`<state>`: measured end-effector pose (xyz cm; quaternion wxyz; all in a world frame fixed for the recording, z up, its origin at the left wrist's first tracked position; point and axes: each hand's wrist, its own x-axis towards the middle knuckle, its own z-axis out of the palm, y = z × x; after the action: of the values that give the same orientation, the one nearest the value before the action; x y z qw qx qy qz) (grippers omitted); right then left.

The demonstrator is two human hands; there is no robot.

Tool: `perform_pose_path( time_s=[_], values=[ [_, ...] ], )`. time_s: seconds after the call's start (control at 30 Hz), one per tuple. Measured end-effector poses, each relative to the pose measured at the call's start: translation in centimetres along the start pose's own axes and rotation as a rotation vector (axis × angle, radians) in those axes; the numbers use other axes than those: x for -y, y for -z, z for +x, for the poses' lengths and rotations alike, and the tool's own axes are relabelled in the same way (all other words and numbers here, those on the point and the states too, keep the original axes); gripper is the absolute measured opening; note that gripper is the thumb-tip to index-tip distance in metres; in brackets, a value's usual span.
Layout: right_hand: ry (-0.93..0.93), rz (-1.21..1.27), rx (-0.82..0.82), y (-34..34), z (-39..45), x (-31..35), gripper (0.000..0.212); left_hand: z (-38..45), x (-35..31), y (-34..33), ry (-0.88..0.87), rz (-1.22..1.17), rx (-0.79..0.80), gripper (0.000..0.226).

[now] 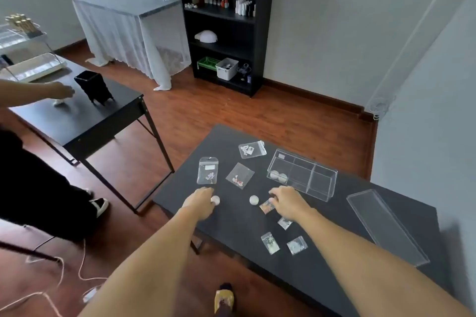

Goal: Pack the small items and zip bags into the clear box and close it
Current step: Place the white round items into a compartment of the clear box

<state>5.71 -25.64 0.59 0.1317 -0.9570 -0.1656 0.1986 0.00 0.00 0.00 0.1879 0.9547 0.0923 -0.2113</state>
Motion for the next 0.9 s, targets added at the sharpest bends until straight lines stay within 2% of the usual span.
perform_pose_path(
  time_s=[0.07, 0.17, 0.3, 0.43, 0.73, 0.9],
  values=[
    [0.002, -0.019, 0.009, -1.1, 0.5, 0.6, 0.033, 0.5, 0.6, -0.7, -0.009, 0.001, -0.018, 0.025],
    [0.008, -0.080, 0.015, -2.7, 1.1, 1.5, 0.030, 1.3, 1.6, -2.1, -0.020, -0.027, -0.023, 0.042],
    [0.001, -0.107, -0.020, -4.1, 2.8, 1.9, 0.041, 2.9, 2.8, -3.3, -0.086, 0.004, -0.057, 0.050],
    [0.014, -0.124, -0.024, -4.9, 4.4, 2.1, 0.042, 4.2, 3.3, -3.5, -0.163, -0.013, -0.056, 0.038],
    [0.019, -0.111, -0.015, -5.2, 5.4, 2.5, 0.020, 5.3, 3.4, -2.2, -0.273, -0.120, -0.015, 0.011],
    [-0.032, 0.113, -0.027, -4.3, 4.4, 2.7, 0.013, 6.8, 1.5, 0.2, -0.413, -0.252, -0.051, 0.008]
  ],
)
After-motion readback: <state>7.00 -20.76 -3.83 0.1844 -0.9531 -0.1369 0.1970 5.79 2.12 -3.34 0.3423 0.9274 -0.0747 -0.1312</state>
